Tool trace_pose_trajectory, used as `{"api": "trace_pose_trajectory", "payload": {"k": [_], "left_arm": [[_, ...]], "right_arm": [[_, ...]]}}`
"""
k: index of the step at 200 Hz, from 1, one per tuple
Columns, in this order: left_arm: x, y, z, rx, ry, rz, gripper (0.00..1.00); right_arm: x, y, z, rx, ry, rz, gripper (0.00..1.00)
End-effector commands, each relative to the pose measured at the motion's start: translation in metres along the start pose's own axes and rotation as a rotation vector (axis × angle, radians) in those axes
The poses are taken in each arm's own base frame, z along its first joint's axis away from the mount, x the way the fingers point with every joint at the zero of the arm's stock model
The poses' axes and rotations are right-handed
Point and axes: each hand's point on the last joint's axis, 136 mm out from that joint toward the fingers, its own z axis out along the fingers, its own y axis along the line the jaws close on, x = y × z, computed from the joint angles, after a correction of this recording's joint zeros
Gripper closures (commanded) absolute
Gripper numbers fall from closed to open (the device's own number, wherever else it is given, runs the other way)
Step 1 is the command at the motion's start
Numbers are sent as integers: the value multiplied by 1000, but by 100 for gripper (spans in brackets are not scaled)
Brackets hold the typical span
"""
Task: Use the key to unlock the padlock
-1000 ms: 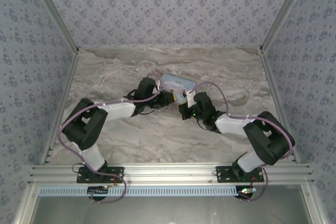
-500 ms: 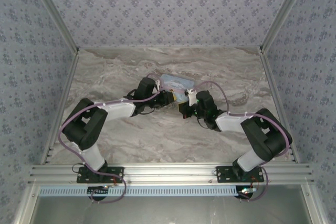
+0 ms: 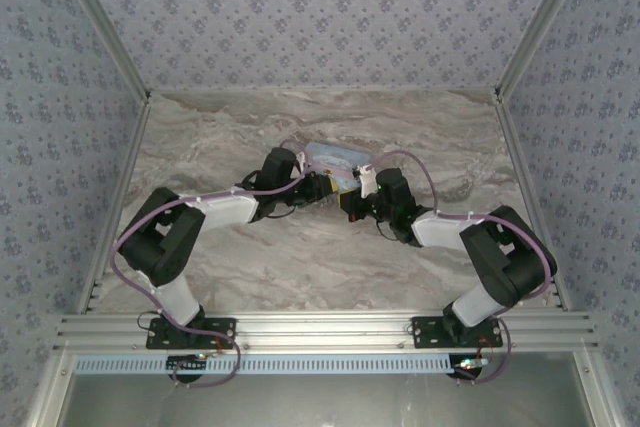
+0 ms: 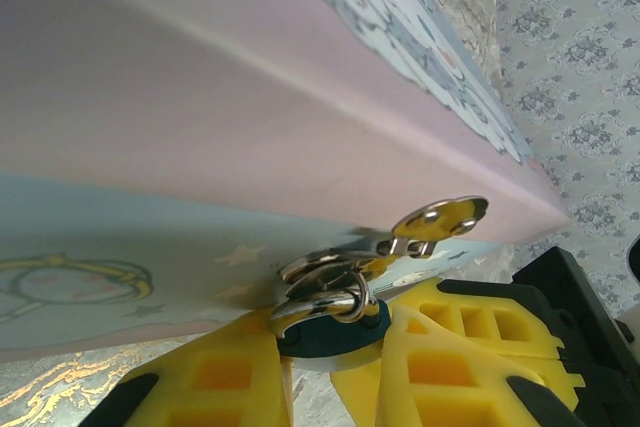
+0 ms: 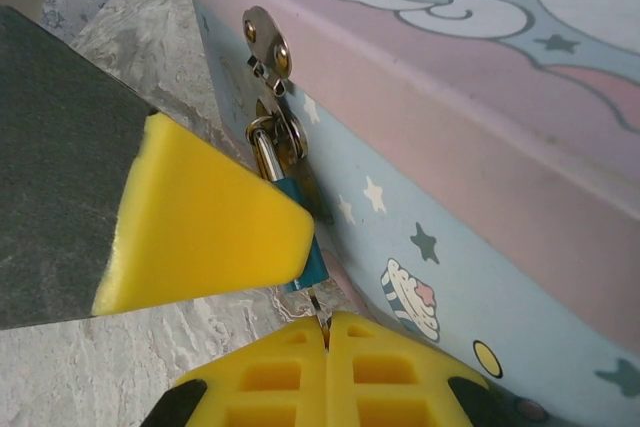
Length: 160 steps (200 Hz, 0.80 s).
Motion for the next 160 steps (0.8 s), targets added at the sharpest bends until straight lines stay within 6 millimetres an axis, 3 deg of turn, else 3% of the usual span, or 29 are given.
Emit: {"api": "trace_pose_trajectory", "payload": {"k": [1, 88, 160], "left_arm": [[2, -25, 0, 76, 24, 44, 81], [5, -23, 5, 81, 46, 26, 81], [7, -10, 29, 88, 81, -54, 79]], "right_arm": [[-33, 5, 0, -21, -87, -12, 100], [-37, 9, 2, -39, -105, 30, 100], [14, -15, 4, 33, -31, 121, 100]]}}
